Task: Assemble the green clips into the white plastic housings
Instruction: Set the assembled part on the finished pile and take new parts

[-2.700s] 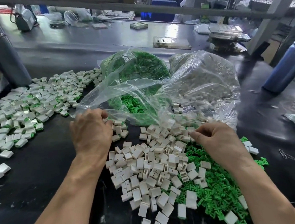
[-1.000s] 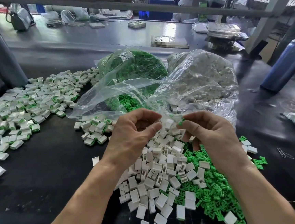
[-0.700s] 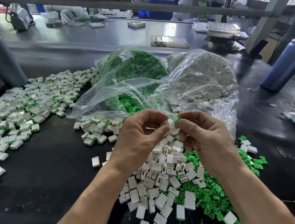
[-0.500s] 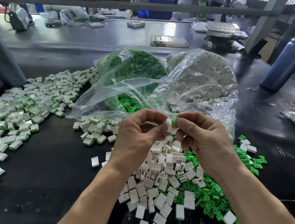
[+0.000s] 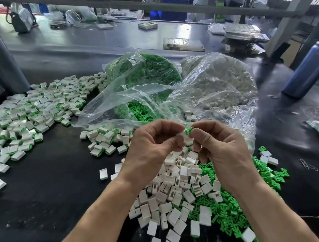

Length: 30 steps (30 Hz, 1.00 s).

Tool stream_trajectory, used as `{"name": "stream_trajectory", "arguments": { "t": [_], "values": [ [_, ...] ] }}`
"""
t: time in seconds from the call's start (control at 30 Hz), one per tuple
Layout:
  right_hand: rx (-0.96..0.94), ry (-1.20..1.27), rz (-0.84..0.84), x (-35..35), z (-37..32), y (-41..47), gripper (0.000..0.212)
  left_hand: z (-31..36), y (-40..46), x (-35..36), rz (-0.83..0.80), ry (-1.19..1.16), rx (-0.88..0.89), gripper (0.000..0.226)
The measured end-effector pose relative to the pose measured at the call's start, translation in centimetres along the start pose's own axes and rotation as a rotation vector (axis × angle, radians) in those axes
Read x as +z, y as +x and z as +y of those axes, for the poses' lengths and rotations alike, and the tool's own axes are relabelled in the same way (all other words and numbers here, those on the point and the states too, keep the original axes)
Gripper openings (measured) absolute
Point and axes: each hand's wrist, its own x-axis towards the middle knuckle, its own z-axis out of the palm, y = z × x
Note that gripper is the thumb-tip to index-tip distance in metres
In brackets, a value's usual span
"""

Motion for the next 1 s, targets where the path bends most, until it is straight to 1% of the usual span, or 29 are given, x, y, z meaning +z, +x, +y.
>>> {"name": "stream_trajectory", "arguments": {
  "t": [0.1,0.2,0.37,0.53,0.67,0.83,0.93,1.0],
  "values": [
    [-0.060,-0.126,0.007,0.05,0.00,-0.13,0.013,-0.02,0.01,-0.07,0.000,0.017,0.008,0.019],
    [-0.094,-0.188,0.013,0.09,0.07,-0.22,0.010,0.04,-0.01,-0.09,0.010,0.021,0.014,0.019],
    [-0.128,-0.247,-0.003,0.16,0.08,-0.21,0.020,0.08,-0.01,-0.15,0.023,0.030,0.021,0.019],
    [-0.144,-0.338,-0.018,-0.10,0.34,-0.07,0.011,0.02,-0.11,-0.31,0.036,0.040,0.051,0.020],
    [-0.126,-0.308,-0.013,0.03,0.32,-0.06,0.011,-0.17,-0.02,-0.43,0.034,0.028,0.052,0.020],
    [-0.104,-0.163,0.034,0.15,0.22,-0.25,0.019,-0.39,0.14,-0.34,-0.005,0.037,0.026,0.019],
    [-0.135,-0.115,0.059,0.29,0.07,-0.29,0.011,-0.34,0.14,-0.21,0.000,0.032,0.025,0.020],
    [-0.142,-0.127,0.066,0.20,0.15,-0.30,0.006,-0.26,0.16,-0.20,0.020,0.016,0.027,0.019]
  ]
}}
